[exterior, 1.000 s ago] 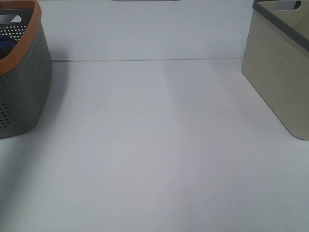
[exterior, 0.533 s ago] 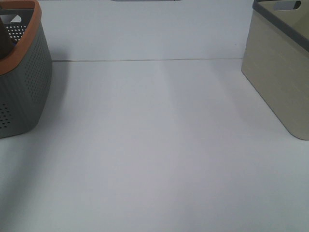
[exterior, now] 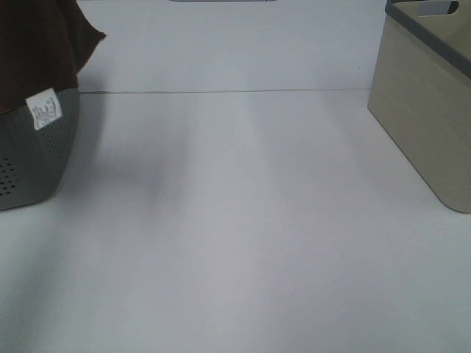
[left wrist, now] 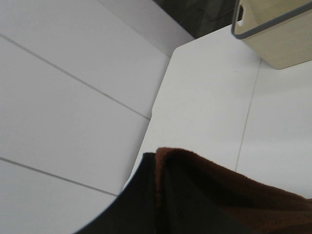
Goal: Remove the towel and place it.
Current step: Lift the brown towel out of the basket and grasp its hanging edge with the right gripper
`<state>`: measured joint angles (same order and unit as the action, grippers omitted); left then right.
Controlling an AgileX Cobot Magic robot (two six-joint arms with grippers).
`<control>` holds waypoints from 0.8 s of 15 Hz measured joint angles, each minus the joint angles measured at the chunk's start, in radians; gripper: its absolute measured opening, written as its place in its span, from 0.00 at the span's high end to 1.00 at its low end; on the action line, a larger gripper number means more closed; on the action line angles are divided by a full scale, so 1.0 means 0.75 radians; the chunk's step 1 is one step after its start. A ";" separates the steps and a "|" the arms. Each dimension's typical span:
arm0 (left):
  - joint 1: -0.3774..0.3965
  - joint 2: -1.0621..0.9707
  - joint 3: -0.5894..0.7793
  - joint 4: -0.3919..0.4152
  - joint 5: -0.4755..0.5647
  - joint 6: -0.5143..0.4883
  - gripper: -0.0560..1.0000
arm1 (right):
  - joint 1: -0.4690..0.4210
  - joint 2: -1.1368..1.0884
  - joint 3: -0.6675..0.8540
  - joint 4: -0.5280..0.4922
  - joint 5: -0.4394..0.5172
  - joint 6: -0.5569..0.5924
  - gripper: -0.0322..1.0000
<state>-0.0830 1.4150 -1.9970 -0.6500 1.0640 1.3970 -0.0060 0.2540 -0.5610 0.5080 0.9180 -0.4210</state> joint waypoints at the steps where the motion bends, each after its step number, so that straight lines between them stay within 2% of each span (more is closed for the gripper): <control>1: -0.063 0.025 0.000 0.004 -0.007 0.012 0.95 | 0.000 0.084 -0.011 0.103 -0.035 -0.096 0.28; 3: -0.184 0.088 0.000 0.032 -0.028 0.023 0.95 | 0.000 0.235 -0.019 0.307 -0.101 -0.279 0.28; 7: -0.320 0.219 0.000 0.080 -0.089 0.027 0.95 | 0.000 0.420 -0.019 0.567 -0.181 -0.497 0.28; 8: -0.395 0.291 0.000 0.095 -0.147 0.028 0.95 | 0.000 0.491 -0.019 0.617 -0.228 -0.595 0.28; 12: -0.533 0.407 0.000 0.123 -0.249 0.028 0.95 | 0.000 0.577 -0.020 0.623 -0.331 -0.632 0.28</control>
<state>-0.4830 1.7200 -1.9970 -0.5580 0.8770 1.4180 -0.0060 0.6870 -0.5760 0.9750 0.6700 -0.8950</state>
